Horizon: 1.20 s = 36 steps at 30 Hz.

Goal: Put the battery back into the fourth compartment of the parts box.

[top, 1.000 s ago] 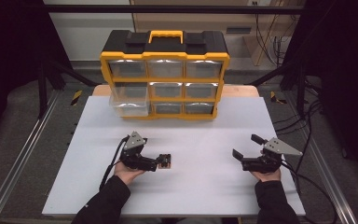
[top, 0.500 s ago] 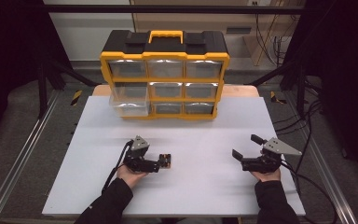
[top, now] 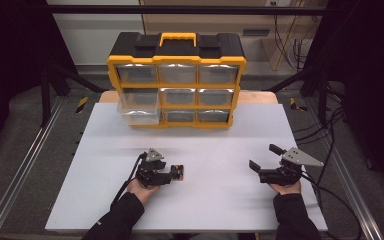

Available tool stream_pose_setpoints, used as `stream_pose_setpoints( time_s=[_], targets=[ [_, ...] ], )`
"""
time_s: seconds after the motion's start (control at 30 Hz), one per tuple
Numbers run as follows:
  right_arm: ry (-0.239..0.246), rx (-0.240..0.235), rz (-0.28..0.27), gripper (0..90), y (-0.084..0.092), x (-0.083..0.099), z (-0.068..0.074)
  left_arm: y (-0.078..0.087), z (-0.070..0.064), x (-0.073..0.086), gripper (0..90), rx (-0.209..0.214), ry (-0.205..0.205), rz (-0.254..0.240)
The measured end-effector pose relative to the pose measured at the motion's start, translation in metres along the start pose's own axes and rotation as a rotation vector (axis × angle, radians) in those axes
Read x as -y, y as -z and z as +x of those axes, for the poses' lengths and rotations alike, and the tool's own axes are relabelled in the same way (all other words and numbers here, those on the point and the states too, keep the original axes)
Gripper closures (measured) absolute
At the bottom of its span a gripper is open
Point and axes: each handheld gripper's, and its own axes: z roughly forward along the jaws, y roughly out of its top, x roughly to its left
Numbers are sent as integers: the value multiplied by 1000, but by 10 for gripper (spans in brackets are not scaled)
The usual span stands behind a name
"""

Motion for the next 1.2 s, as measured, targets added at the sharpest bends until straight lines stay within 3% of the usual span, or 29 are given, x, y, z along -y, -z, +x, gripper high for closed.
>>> stream_pose_setpoints(
  time_s=[0.33, 0.5, 0.8, 1.0, 1.2],
  targets=[
    [-1, 0, 1, 2, 0, 0, 0, -2, -8, -1, 625, -29, 8, 35],
    [0, 2, 1, 2, 0, 0, 0, -2, -12, -2, 662, -51, 32, 57],
    [-3, 1, 3, 2, 0, 0, 0, -4, -17, -2, 750, -94, 36, 68],
    [-4, 0, 2, 2, 0, 0, 0, -3, -17, -2, 759, -96, 50, 69],
    [-4, -2, 3, 2, 0, 0, 0, 1, -15, -3, 761, -79, 59, 35]
  ],
)
